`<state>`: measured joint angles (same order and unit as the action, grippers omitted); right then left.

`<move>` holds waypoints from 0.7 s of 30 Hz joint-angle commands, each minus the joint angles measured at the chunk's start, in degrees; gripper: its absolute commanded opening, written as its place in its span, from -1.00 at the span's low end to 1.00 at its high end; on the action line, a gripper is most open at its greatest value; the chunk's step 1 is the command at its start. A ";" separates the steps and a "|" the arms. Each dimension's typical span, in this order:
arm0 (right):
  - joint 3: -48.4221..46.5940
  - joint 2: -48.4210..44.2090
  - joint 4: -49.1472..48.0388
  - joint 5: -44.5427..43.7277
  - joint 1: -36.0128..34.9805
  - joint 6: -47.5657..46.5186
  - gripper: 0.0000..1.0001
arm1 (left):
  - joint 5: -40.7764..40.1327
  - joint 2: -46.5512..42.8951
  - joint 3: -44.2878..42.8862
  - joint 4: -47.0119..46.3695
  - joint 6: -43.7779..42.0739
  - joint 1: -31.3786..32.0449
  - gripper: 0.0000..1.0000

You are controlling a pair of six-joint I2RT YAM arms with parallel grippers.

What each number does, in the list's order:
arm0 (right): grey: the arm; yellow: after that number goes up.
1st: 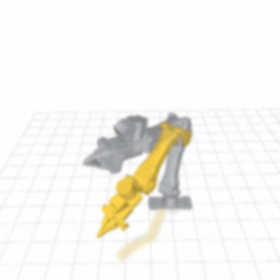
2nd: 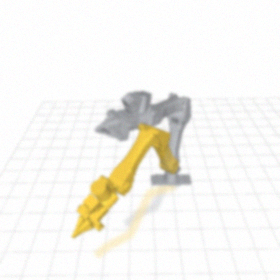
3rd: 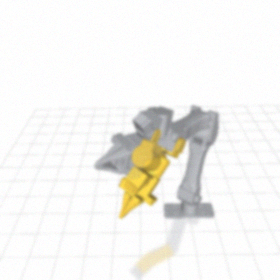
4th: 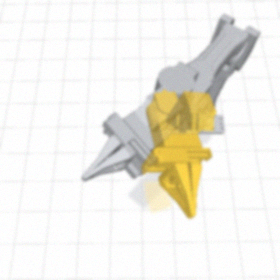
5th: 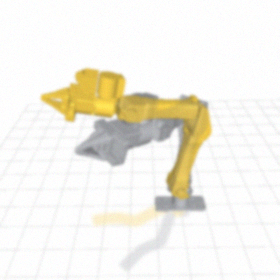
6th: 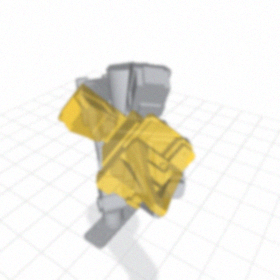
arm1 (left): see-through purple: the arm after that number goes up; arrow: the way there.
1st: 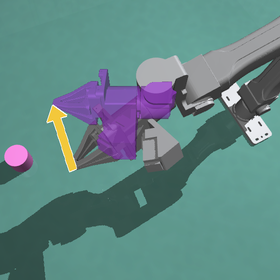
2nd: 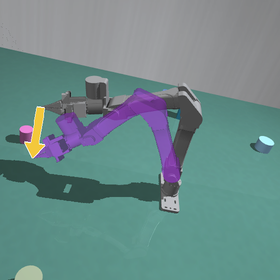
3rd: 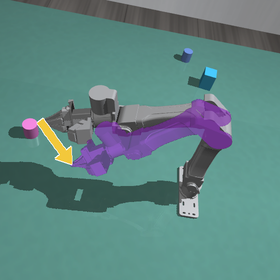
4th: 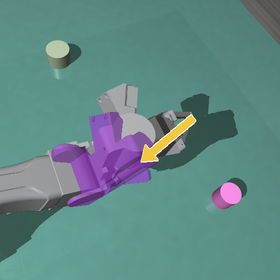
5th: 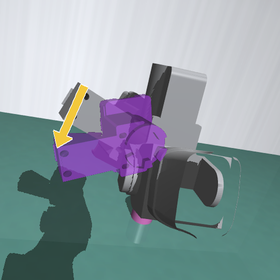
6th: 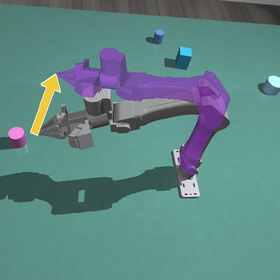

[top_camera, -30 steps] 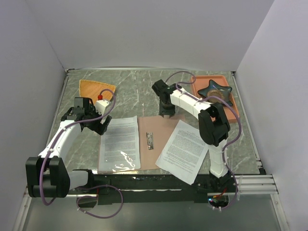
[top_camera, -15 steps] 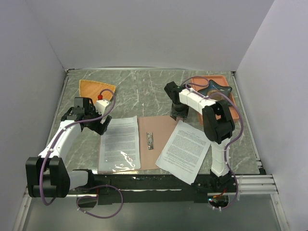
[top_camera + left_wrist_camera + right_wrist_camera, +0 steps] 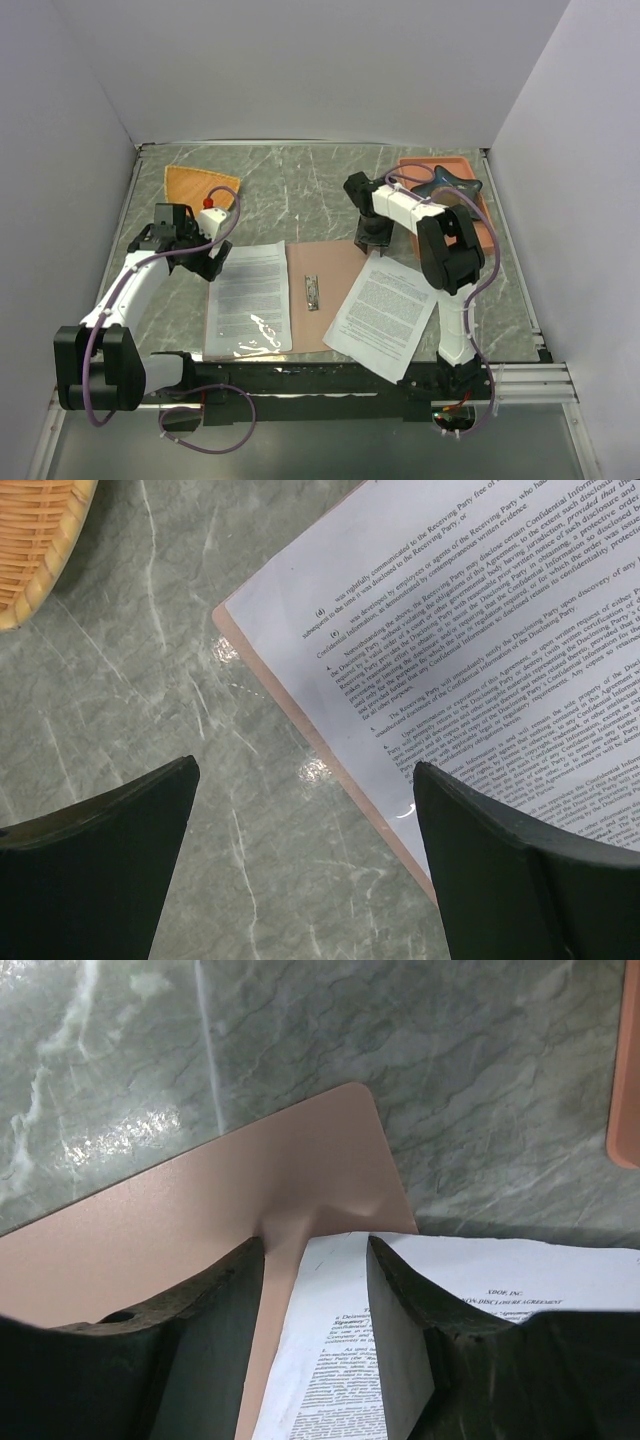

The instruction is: Put the files into the folder

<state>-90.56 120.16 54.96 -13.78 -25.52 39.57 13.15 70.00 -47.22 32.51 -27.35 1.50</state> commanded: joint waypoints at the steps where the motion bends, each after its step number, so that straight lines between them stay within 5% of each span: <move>1: -0.76 0.25 0.24 -0.90 1.52 0.86 0.06 | -0.31 -1.00 0.81 -1.66 -0.77 0.00 0.92; 6: -0.23 -0.19 -0.29 -0.72 1.88 0.51 -0.08 | -0.58 -1.09 1.08 -2.19 -0.86 0.00 0.92; 10: 0.30 -0.36 -0.73 0.33 1.88 0.77 -0.46 | -0.67 -0.92 1.17 -2.36 -0.95 0.08 0.93; 21: 2.58 -1.68 -2.40 1.12 1.79 1.03 -1.00 | -1.28 -0.91 0.99 -2.45 -1.03 0.00 0.93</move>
<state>-89.62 120.03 53.58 -12.60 -23.99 39.57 12.10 70.00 -46.17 31.86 -27.79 1.48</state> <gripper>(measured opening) 0.020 0.961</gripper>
